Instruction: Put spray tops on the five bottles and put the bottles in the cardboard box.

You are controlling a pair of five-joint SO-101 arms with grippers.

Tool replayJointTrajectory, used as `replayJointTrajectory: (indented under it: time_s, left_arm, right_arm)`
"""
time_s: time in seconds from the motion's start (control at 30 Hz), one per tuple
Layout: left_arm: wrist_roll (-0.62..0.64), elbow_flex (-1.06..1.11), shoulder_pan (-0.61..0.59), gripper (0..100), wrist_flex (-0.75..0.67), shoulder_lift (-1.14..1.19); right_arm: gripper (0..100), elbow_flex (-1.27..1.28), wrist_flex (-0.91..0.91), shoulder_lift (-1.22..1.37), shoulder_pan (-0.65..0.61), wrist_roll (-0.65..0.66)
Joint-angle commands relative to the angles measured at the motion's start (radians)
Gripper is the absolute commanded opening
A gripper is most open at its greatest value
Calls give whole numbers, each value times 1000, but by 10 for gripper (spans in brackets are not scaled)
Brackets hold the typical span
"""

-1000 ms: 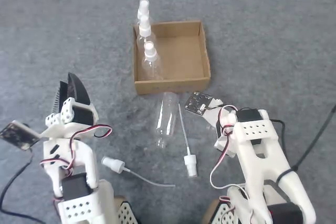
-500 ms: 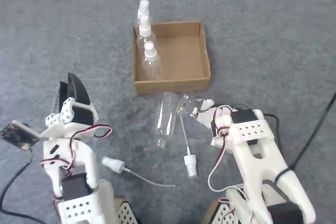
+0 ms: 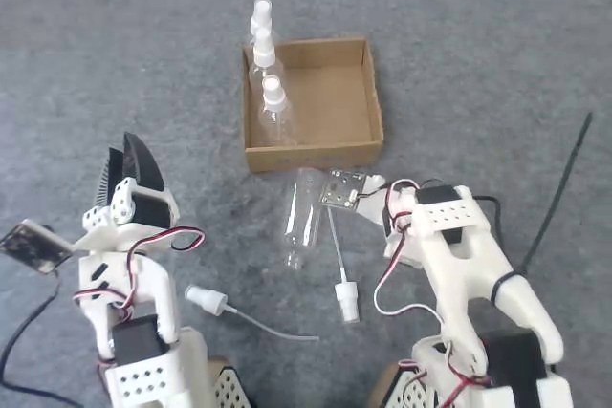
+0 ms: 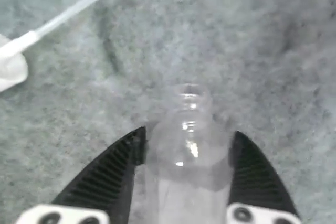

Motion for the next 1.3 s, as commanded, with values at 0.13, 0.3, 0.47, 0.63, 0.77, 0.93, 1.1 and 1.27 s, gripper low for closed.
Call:
replayJointTrajectory:
  time_s: [0.13,0.3,0.47,0.63,0.77,0.93,1.1,1.27]
  left_arm:
    - [3,-8,-2,101,-35,-12]
    - [3,-8,-2,101,-35,-12]
    - [3,-8,-2,101,-35,-12]
    - [3,-8,-2,101,-35,-12]
    - [3,-8,-3,101,-35,-12]
    - [3,-8,-3,101,-35,-12]
    - [3,-8,0,101,-35,-12]
    - [3,-8,0,101,-35,-12]
  right_arm:
    - [6,-60,90,-104,19,8]
    - [7,-60,154,-226,19,-129]
    - [9,-60,188,-346,13,-296]
    - [7,-60,223,-444,-48,-491]
    - [7,-60,231,-501,-101,-632]
    - [7,-60,222,-542,-154,-810]
    - [7,-55,206,-579,-165,-921]
    - [7,2,120,-588,-163,-1013]
